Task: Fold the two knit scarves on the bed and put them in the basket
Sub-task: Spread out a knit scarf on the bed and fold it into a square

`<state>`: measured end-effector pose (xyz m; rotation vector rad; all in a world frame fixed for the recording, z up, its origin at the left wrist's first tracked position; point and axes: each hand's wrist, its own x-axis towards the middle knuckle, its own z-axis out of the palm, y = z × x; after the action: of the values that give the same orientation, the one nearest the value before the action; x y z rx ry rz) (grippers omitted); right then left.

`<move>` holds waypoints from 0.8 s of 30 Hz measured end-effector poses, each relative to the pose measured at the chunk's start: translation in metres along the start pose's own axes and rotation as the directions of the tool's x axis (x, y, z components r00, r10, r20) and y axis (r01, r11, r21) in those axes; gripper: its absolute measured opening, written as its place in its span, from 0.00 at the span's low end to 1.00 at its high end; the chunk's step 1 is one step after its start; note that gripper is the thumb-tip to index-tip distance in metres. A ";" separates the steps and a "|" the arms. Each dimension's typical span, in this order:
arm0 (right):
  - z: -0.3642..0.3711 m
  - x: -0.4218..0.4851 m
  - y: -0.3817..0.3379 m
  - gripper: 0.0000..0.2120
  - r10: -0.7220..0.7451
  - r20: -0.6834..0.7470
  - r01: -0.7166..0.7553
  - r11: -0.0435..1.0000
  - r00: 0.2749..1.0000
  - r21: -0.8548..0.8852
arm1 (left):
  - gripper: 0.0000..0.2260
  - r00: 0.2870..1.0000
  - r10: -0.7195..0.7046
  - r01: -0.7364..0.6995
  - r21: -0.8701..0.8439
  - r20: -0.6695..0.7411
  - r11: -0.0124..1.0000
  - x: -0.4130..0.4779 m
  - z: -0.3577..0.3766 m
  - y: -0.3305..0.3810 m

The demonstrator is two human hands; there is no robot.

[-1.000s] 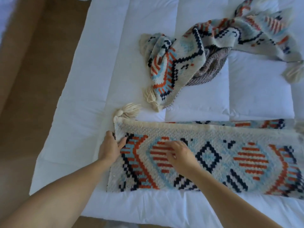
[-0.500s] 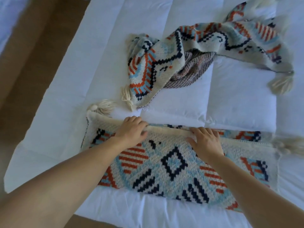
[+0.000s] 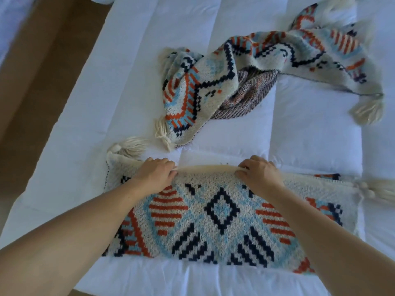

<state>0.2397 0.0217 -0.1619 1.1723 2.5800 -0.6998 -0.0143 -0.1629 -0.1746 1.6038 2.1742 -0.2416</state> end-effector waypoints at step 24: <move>-0.010 -0.038 0.067 0.25 0.182 -0.002 -0.181 0.973 0.983 -0.145 | 0.20 0.997 -0.017 0.008 0.120 0.070 0.993 0.016 -0.019 0.043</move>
<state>0.3155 0.0401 -0.1608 1.3306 2.4280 -0.4695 0.0176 -0.1285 -0.1596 1.6200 2.1530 -0.4338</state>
